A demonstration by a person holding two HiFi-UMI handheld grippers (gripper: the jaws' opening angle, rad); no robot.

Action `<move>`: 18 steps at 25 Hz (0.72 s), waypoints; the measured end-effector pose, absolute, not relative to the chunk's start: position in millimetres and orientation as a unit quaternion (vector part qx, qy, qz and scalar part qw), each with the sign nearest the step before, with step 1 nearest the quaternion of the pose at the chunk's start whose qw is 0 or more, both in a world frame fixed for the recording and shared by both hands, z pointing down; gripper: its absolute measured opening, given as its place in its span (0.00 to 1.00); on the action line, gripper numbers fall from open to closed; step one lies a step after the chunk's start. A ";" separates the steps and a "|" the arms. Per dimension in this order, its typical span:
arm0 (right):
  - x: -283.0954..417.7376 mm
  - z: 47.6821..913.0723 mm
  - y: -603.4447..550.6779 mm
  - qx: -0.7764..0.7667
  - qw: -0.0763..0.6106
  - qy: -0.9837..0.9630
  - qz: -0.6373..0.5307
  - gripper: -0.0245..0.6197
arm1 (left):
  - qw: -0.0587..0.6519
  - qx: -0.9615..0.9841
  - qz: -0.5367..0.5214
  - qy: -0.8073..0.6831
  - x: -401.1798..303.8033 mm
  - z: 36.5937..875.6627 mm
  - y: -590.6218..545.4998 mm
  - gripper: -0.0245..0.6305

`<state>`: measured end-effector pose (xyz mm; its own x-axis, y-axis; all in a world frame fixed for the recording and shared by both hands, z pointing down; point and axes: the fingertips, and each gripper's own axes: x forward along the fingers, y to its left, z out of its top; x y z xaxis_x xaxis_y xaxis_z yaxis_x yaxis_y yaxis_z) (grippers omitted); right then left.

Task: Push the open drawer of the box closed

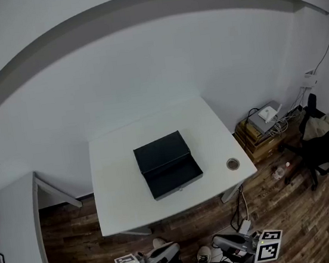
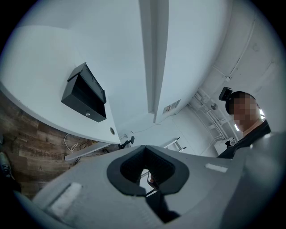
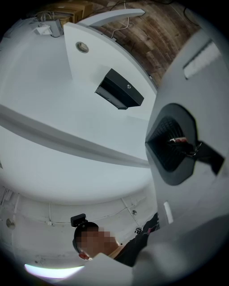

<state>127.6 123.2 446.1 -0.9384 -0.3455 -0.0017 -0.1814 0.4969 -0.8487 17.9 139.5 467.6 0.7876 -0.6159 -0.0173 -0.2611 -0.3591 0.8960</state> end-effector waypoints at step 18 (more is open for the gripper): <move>140.9 433.9 114.0 -0.153 0.105 0.873 -0.451 0.05 | 0.490 0.807 -0.170 -0.282 17.3 460.1 128.4 0.04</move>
<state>140.9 114.0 433.9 -0.9309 -0.3626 -0.0446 -0.1733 0.5457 -0.8198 17.3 128.4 460.1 0.7828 -0.6222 0.0028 -0.2892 -0.3599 0.8870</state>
